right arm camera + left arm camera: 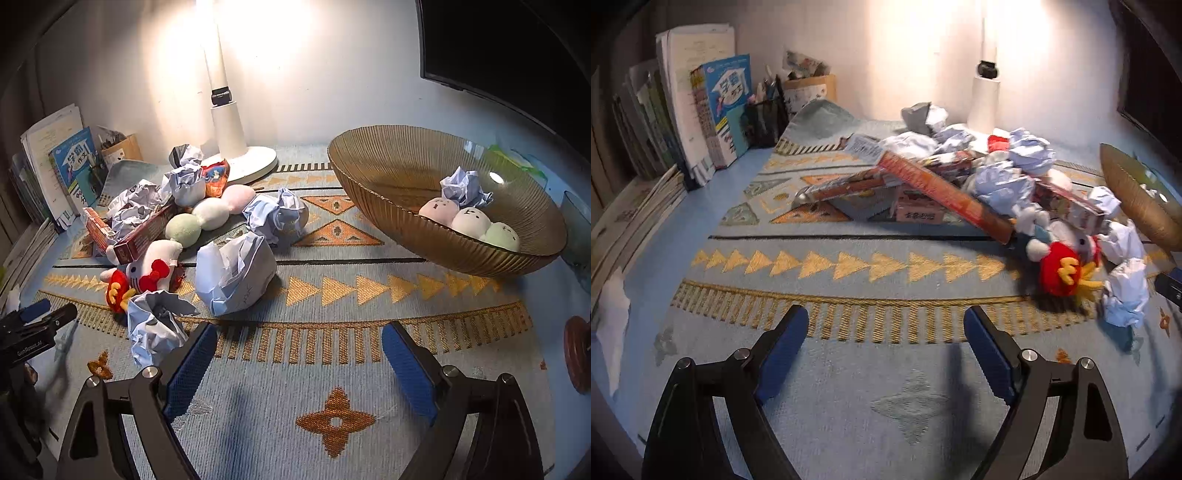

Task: Organize objects

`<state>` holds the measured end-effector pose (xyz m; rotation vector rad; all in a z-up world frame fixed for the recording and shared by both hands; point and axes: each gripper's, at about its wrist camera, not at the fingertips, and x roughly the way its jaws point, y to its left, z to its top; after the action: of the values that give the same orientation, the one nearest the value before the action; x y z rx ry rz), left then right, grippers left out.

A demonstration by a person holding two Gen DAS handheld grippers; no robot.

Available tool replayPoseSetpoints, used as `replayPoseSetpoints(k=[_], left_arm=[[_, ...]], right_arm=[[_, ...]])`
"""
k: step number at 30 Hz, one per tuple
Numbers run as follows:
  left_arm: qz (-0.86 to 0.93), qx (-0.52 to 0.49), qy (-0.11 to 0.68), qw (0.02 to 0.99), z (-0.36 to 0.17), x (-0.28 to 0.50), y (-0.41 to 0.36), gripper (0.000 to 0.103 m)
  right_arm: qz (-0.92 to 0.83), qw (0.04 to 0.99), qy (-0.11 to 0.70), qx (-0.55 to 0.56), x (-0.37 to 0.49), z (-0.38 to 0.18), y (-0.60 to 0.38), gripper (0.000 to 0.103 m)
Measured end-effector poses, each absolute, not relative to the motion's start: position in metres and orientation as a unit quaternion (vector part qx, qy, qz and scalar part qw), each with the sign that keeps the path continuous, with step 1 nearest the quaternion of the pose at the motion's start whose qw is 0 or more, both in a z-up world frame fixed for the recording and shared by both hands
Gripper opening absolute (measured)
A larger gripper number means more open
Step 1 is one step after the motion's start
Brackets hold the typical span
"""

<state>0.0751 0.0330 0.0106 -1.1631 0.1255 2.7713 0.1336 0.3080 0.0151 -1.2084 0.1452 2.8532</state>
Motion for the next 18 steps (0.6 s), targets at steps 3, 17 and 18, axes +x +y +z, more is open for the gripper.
replayPoseSetpoints(k=[3, 17, 18], left_arm=[[0.91, -0.379, -0.006, 0.17, 0.021, 0.091, 0.055, 0.085], [0.869, -0.386, 0.087, 0.296, 0.014, 0.088, 0.183, 0.074], [0.868, -0.385, 0.09, 0.299, 0.014, 0.09, 0.184, 0.066]], right_arm=[[0.916, 0.016, 0.052, -0.397, 0.131, 0.013, 0.311, 0.09], [0.868, -0.114, 0.174, -0.451, 0.059, 0.015, 0.325, 0.08], [0.868, -0.12, 0.166, -0.453, 0.054, 0.013, 0.32, 0.074]])
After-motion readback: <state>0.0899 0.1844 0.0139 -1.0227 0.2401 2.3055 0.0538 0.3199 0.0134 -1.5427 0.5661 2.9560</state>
